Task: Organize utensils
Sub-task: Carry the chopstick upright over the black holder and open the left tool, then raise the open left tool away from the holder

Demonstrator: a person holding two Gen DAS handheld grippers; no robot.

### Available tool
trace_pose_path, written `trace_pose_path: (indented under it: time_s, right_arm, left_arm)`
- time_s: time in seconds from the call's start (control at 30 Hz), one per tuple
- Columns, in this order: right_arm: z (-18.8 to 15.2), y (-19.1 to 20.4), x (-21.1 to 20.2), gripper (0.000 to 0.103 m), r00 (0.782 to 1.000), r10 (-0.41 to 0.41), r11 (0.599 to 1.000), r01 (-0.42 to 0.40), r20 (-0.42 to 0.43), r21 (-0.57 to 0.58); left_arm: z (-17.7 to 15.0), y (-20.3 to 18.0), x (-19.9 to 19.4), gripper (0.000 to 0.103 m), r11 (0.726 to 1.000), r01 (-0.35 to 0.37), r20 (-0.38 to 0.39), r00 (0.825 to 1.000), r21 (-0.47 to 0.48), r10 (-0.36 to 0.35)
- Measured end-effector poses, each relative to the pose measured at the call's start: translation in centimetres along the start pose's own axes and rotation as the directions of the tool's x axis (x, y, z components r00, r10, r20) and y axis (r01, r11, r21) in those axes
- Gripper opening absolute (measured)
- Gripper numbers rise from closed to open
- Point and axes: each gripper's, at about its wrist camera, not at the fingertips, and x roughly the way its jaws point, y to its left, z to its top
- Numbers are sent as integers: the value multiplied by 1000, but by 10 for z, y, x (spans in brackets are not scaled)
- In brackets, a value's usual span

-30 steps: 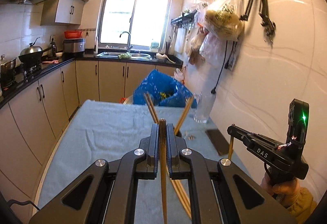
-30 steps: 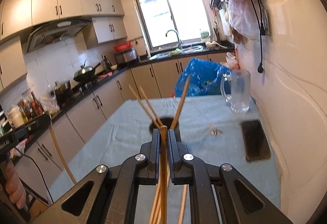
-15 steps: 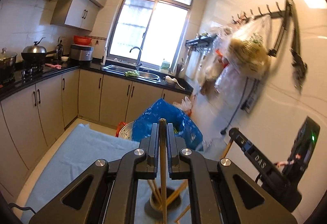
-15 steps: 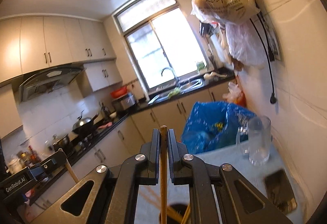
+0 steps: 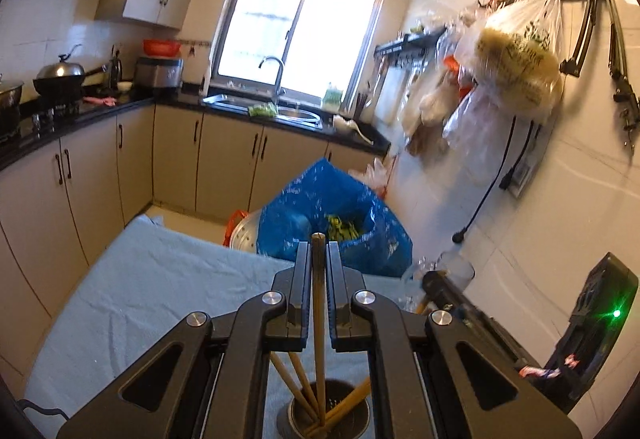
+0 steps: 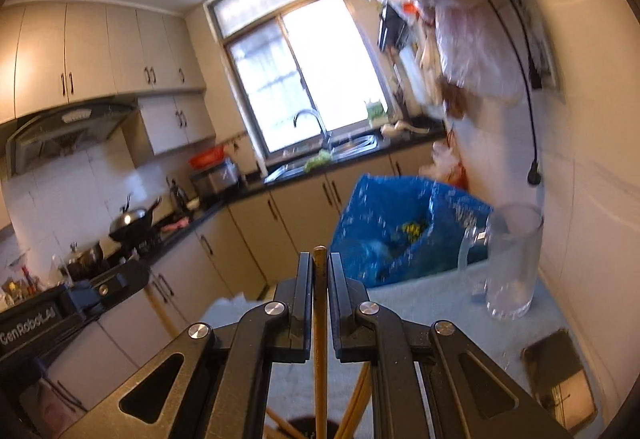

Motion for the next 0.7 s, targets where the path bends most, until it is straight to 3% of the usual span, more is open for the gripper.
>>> trace_pose_path:
  time_s: [0.1,0.27,0.47,0.57,0.7]
  right_arm:
    - [-3,-1,6,10,1000,13,1000,-12,-27,15]
    - [3,0,0,30,999,24,999,-23,-22,23]
    - [10,4,-22,31,1000,25,1000,-25,-2,16]
    - [12,4,-37,37,1000,16,1000,-16,8,11]
    - [10,1,-59,40,1000,0,1000,0,12,6]
  left_arm:
    - [-1,2,0,6,1000,16,-23,1000,-16,-16]
    - [2,6,-14,7,999,26,-16,1000,-27,-26]
    - [1,12,-42,8,999,26,-8,1000,-30,-27]
    - [-2,14,-58,19,999,22,-4,1000,-32,-22]
    - [-6,19,-78,23,999,14,6,1000,-51,-13]
